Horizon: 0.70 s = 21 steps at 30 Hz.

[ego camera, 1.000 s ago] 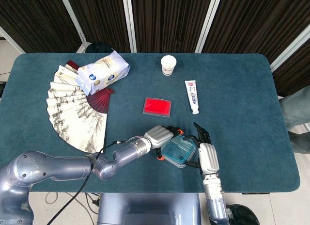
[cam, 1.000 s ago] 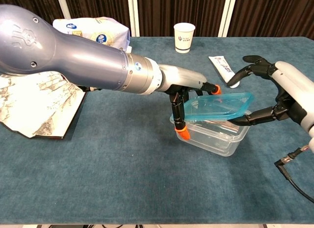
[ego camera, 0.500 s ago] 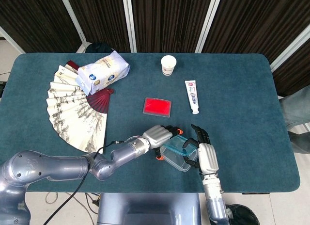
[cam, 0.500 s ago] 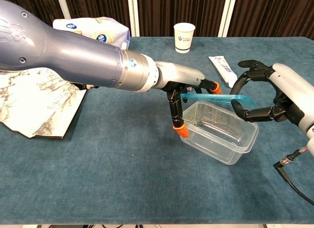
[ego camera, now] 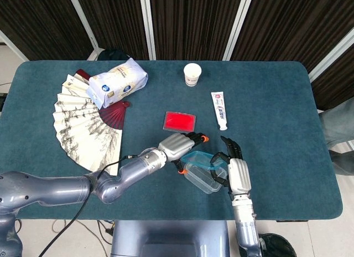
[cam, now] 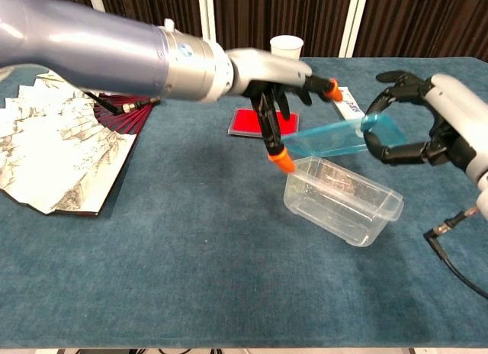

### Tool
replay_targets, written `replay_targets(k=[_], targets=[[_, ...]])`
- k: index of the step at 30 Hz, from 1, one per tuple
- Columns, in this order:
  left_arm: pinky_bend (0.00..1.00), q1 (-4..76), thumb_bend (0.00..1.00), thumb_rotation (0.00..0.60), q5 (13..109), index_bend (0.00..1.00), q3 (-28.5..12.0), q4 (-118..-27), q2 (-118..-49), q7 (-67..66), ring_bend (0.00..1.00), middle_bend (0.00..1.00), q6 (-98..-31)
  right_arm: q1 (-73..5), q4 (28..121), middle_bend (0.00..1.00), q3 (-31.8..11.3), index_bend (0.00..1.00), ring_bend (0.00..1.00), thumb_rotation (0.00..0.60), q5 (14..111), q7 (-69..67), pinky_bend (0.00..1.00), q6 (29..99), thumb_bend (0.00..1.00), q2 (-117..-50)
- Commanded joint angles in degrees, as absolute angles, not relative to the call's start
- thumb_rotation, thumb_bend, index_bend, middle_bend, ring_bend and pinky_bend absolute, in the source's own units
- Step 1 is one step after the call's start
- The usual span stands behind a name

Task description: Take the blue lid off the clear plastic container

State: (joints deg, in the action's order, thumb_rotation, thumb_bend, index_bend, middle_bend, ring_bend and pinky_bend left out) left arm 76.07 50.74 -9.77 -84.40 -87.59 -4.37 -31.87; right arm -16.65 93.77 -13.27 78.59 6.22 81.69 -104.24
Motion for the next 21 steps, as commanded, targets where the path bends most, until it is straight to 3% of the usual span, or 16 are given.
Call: replay_targets(k=[1,21], targets=[[0.20,74.4,0.00,0.600,51.9,0.00,-11.2,-85.2,-85.6,-3.1,0.04,0.00,-33.9,-17.7,94.5,0.11,-15.7,0.61,0.00,0.600,78.3,6.4,0.00,82.0,0.57,-103.9],[0.20,64.3,0.00,0.600,58.2,0.00,-10.5,-92.8,-74.2,0.8,0.04,0.00,-41.0,-19.2,93.4,0.11,-23.5,0.61,0.00,0.600,70.5,11.2,0.00,80.6,0.57,-96.0]])
